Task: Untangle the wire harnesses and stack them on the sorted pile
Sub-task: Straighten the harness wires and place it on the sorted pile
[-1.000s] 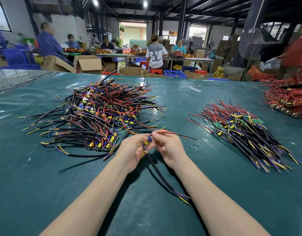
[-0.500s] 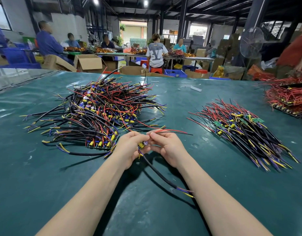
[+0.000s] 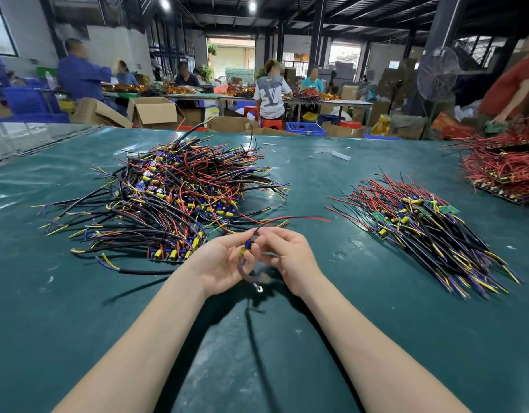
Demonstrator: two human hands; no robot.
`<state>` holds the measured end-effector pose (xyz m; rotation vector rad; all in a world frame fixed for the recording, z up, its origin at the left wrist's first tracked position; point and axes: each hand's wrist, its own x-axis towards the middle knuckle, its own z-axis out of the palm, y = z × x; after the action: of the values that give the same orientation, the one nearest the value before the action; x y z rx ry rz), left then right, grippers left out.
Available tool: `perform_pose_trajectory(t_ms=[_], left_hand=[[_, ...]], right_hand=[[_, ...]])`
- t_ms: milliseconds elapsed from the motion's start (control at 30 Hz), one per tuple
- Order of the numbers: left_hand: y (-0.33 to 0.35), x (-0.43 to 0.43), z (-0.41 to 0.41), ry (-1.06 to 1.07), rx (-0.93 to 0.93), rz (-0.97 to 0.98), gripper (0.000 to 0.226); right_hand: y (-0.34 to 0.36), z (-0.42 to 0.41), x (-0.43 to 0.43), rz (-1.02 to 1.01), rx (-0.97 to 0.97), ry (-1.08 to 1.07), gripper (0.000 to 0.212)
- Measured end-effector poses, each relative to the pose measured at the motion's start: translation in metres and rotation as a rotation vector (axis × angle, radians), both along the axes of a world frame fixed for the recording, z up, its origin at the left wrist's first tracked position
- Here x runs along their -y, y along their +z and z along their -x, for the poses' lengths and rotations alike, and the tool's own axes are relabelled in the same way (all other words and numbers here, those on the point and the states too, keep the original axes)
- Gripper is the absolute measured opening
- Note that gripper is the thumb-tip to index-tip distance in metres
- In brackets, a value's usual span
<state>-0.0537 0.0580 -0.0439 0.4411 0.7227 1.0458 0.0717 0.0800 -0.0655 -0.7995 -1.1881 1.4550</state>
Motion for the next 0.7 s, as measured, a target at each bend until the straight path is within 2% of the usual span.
perform_pose_trajectory(t_ms=[67, 200, 400, 567, 700], left_hand=[[-0.003, -0.001, -0.005, 0.034, -0.04, -0.052, 0.012], [-0.013, -0.005, -0.017, 0.218, -0.212, -0.182, 0.014], [-0.015, -0.004, -0.015, 0.144, -0.356, -0.219, 0.013], [-0.016, -0.003, -0.018, 0.199, -0.268, -0.207, 0.013], [-0.017, 0.0, -0.024, 0.207, -0.337, -0.245, 0.012]], right_hand=[[0.0, 0.004, 0.002, -0.035, -0.013, -0.023, 0.023], [0.001, 0.001, 0.003, -0.07, 0.027, -0.115, 0.027], [0.002, 0.001, 0.003, -0.017, 0.063, -0.176, 0.029], [0.003, 0.004, 0.001, 0.008, 0.028, -0.245, 0.027], [0.002, -0.003, 0.0, 0.048, -0.029, -0.277, 0.024]])
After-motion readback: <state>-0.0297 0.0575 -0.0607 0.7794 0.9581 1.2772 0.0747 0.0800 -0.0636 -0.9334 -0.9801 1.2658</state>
